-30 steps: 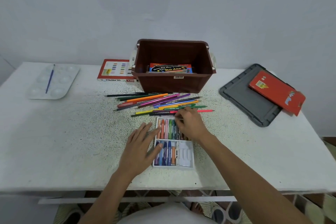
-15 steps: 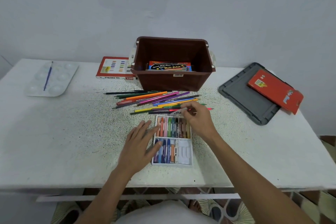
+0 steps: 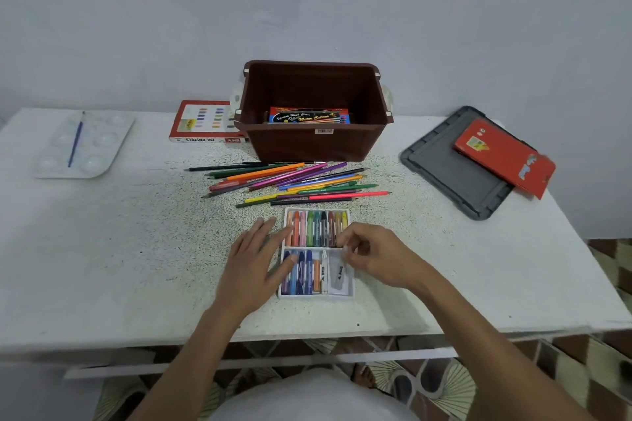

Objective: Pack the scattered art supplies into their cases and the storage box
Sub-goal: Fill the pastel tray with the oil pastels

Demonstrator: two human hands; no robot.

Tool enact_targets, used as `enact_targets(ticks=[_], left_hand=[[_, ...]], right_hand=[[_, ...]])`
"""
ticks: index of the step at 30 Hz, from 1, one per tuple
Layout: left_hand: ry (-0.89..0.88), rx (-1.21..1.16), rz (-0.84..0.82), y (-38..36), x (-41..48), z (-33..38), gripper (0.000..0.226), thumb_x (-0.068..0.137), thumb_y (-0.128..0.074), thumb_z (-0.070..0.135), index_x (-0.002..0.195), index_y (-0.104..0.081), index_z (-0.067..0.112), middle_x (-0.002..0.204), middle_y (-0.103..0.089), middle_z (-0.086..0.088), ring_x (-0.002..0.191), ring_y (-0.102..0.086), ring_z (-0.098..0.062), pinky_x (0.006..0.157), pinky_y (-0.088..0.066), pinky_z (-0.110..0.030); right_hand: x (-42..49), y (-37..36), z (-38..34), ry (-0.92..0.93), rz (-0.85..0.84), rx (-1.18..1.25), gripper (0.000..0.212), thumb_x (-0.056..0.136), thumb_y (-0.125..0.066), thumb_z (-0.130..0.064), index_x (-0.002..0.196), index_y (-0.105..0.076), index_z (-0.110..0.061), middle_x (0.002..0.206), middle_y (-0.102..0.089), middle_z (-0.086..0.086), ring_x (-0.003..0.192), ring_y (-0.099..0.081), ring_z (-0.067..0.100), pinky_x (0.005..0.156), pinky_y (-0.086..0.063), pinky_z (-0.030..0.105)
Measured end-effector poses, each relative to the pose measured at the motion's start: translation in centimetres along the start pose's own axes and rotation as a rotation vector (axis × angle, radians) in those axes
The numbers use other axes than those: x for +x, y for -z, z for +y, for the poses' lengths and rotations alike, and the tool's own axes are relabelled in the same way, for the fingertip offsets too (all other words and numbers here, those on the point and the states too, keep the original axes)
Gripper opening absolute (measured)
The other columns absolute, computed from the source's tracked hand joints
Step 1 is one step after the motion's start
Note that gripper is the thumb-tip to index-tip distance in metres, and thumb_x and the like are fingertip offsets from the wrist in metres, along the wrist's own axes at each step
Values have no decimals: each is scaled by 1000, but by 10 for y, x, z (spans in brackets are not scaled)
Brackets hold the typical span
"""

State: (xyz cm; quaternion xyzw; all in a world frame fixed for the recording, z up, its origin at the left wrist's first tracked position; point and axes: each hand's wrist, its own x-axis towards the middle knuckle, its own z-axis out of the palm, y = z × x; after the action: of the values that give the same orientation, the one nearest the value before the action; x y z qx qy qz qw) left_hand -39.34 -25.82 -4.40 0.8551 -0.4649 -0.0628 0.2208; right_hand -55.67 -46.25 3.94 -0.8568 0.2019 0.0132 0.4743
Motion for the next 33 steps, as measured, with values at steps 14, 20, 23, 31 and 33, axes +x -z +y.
enact_targets(ticks=[14,20,23,31,33], left_hand=[[7,-1,-20,2,-1,2,64,94,-20,70,151,-25,42,162,-15,10,149,2,-6,119,-1,-34],[10,1,-26,3,0,3,64,93,-18,71,151,-24,42,162,-14,11,149,4,-5,119,1,-33],[6,-3,-17,3,-1,3,64,94,-19,70,151,-25,42,162,-14,11,149,3,-5,121,-4,-37],[6,-8,-19,4,-1,3,62,95,-22,68,151,-26,41,162,-15,10,149,2,-6,119,-1,-35],[7,-5,-16,4,0,3,63,95,-21,69,151,-26,41,162,-15,10,149,2,-5,119,-2,-35]], right_hand=[[-7,-33,15,59,177,-142,25,91,-69,-26,116,-66,-25,97,-56,-8,87,-50,0,77,-42,19],[-9,-36,19,71,211,-65,22,91,-69,-29,113,-65,-30,93,-50,-12,80,-45,-2,72,-36,17],[-9,-37,19,66,224,-43,20,92,-69,-27,112,-66,-27,93,-50,-11,82,-47,0,73,-37,18],[-8,-43,22,89,222,-144,37,93,-66,-33,128,-61,-25,100,-46,-8,100,-50,9,86,-44,23],[-11,-45,24,112,217,-157,41,92,-66,-32,132,-58,-26,100,-43,-10,102,-46,4,86,-39,16]])
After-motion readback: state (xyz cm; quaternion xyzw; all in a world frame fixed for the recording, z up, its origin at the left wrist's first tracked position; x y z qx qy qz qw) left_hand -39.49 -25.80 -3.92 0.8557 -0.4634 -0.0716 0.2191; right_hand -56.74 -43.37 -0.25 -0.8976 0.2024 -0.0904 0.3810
